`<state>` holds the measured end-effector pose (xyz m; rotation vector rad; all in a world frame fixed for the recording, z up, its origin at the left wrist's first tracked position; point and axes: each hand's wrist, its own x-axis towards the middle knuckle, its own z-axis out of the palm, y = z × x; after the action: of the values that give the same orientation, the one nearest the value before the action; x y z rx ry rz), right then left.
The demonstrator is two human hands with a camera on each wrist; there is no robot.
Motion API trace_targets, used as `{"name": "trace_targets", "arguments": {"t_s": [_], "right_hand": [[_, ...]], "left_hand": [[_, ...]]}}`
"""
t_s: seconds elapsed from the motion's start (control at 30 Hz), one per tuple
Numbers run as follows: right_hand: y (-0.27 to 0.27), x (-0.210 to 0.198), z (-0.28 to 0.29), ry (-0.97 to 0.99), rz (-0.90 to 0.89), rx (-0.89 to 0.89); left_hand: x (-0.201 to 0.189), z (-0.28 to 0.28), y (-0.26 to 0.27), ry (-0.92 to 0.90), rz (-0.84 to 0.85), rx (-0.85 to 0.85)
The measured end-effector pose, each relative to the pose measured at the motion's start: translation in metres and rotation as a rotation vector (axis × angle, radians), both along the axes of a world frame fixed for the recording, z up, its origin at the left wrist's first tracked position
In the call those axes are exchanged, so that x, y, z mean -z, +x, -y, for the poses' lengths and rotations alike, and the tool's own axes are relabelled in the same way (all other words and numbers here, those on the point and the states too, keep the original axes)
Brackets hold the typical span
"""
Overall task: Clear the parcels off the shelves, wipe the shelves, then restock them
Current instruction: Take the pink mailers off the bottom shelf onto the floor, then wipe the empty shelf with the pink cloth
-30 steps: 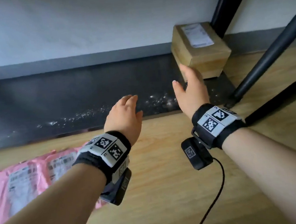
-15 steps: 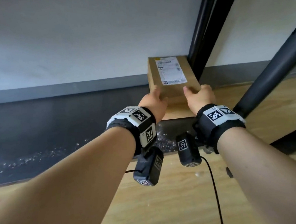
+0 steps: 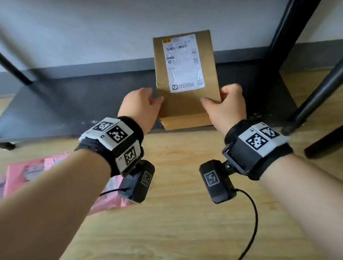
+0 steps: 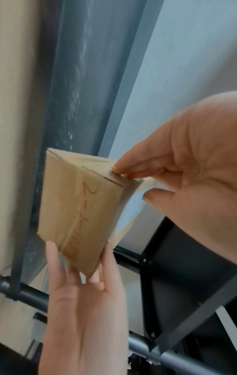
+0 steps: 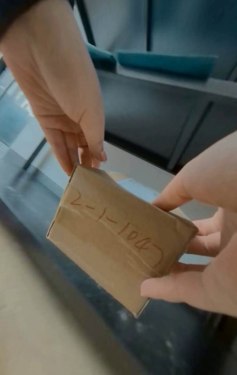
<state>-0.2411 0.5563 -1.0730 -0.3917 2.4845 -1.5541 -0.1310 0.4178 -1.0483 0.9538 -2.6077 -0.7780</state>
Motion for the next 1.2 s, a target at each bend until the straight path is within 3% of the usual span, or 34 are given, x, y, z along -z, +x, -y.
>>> {"name": "trace_targets", "arguments": {"t_s": [0.13, 0.3, 0.5, 0.73, 0.83, 0.97, 1.2], "right_hand": [[0.073, 0.008, 0.010, 0.122, 0.099, -0.113], [0.142, 0.028, 0.004, 0.243, 0.175, -0.160], [0.190, 0.068, 0.002, 0.398, 0.332, -0.235], [0.199, 0.087, 0.005, 0.525, 0.297, -0.266], [0.198, 0.074, 0.009, 0.551, 0.200, -0.260], [0.200, 0.039, 0.030, 0.499, -0.002, -0.381], [0.225, -0.048, 0.095, 0.247, -0.097, -0.637]], "left_hand": [[-0.007, 0.002, 0.080, -0.021, 0.169, 0.007], [0.007, -0.005, 0.148, 0.096, 0.278, -0.053], [0.038, -0.008, 0.185, 0.115, 0.528, -0.019], [0.062, -0.015, 0.200, 0.187, 0.530, -0.060], [0.059, -0.012, 0.203, 0.215, 0.503, -0.069], [0.043, 0.002, 0.203, 0.231, 0.420, -0.117], [-0.037, 0.053, 0.209, 0.071, 0.258, -0.204]]}}
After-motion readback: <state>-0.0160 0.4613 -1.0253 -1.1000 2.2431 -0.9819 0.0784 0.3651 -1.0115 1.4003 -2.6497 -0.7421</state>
